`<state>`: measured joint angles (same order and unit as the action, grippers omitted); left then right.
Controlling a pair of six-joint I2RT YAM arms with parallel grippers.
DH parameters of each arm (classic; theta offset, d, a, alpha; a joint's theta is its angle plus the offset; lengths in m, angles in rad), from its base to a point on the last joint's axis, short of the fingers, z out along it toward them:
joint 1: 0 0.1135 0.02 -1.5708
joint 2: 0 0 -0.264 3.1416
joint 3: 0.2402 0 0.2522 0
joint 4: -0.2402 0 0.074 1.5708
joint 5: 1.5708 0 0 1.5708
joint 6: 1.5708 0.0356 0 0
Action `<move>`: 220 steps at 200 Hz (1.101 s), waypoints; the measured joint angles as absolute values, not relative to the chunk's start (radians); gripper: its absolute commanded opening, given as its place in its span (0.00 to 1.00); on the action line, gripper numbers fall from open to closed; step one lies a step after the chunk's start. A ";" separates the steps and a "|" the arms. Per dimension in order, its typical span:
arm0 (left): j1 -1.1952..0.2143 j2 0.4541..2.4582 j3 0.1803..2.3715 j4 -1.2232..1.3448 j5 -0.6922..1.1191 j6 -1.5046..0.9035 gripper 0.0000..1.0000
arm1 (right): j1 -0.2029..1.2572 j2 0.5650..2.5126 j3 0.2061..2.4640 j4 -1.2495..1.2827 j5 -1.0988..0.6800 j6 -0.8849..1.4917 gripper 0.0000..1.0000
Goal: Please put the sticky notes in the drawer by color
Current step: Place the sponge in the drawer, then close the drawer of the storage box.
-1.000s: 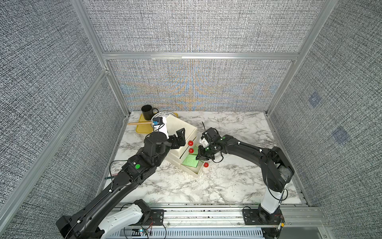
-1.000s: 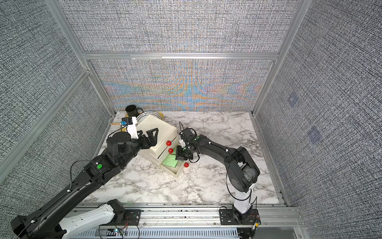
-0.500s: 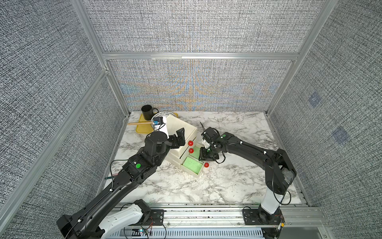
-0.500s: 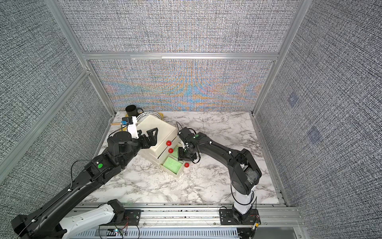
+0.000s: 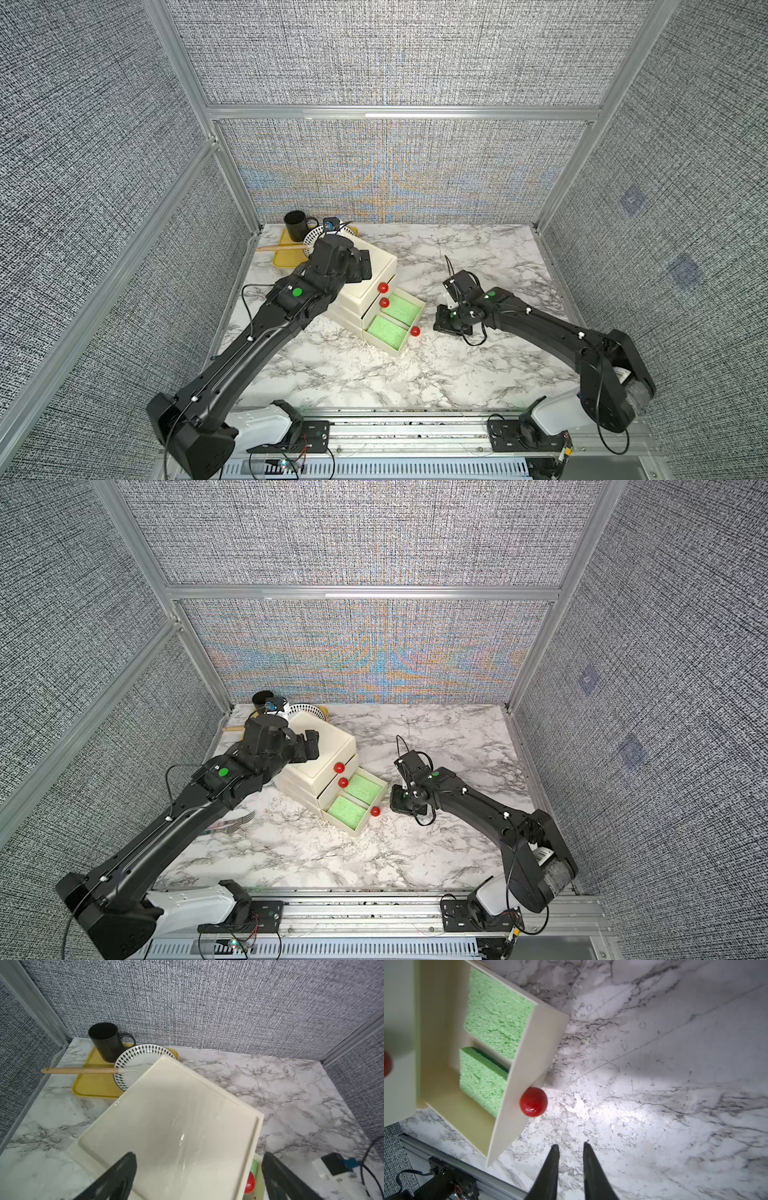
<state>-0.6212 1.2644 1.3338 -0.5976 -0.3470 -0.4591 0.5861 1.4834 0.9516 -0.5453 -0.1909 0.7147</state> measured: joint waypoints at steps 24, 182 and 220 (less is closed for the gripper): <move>-0.574 1.330 1.378 -0.630 -0.322 -0.435 0.96 | 0.573 1.522 0.918 -0.454 -0.203 0.732 0.13; -0.495 1.441 1.331 -0.596 -0.154 -0.484 0.89 | 0.638 1.917 0.976 0.349 -0.483 0.952 0.06; -0.495 1.436 1.310 -0.559 -0.142 -0.499 0.87 | 0.641 1.982 0.973 0.530 -0.514 1.050 0.06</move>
<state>-0.4946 1.4364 1.3102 -0.5594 -0.1421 -0.4992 0.6411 1.9823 0.9726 0.5304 -0.5137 1.0496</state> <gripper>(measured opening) 0.880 0.063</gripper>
